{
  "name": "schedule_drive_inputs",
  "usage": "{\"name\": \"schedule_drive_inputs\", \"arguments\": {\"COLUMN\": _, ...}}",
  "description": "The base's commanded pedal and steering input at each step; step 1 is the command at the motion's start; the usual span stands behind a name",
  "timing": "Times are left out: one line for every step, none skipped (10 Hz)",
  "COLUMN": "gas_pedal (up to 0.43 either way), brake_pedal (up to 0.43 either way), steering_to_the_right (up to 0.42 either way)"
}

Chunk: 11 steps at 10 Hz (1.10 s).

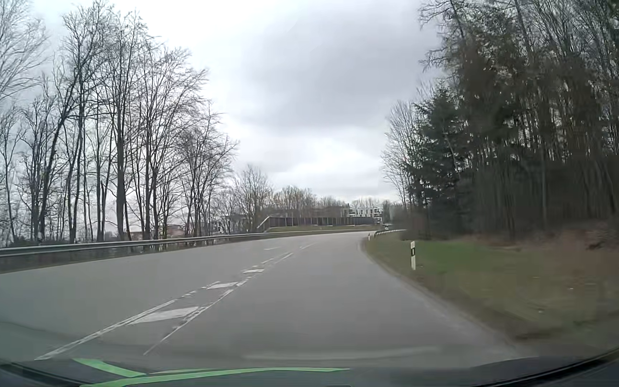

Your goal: Follow the waypoints while adhering to traffic rules and regulations

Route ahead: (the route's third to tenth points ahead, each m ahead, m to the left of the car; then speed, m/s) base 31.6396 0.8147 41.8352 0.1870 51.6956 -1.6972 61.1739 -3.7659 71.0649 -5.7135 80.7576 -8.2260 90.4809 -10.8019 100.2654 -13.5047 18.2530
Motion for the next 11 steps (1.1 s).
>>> {"name": "schedule_drive_inputs", "arguments": {"gas_pedal": 0.11, "brake_pedal": 0.0, "steering_to_the_right": 0.018}}
{"name": "schedule_drive_inputs", "arguments": {"gas_pedal": 0.11, "brake_pedal": 0.0, "steering_to_the_right": 0.018}}
{"name": "schedule_drive_inputs", "arguments": {"gas_pedal": 0.11, "brake_pedal": 0.0, "steering_to_the_right": 0.018}}
{"name": "schedule_drive_inputs", "arguments": {"gas_pedal": 0.11, "brake_pedal": 0.0, "steering_to_the_right": 0.018}}
{"name": "schedule_drive_inputs", "arguments": {"gas_pedal": 0.118, "brake_pedal": 0.0, "steering_to_the_right": 0.018}}
{"name": "schedule_drive_inputs", "arguments": {"gas_pedal": 0.118, "brake_pedal": 0.0, "steering_to_the_right": 0.018}}
{"name": "schedule_drive_inputs", "arguments": {"gas_pedal": 0.118, "brake_pedal": 0.0, "steering_to_the_right": 0.018}}
{"name": "schedule_drive_inputs", "arguments": {"gas_pedal": 0.13, "brake_pedal": 0.0, "steering_to_the_right": 0.018}}
{"name": "schedule_drive_inputs", "arguments": {"gas_pedal": 0.13, "brake_pedal": 0.0, "steering_to_the_right": 0.018}}
{"name": "schedule_drive_inputs", "arguments": {"gas_pedal": 0.13, "brake_pedal": 0.0, "steering_to_the_right": 0.017}}
{"name": "schedule_drive_inputs", "arguments": {"gas_pedal": 0.13, "brake_pedal": 0.0, "steering_to_the_right": 0.016}}
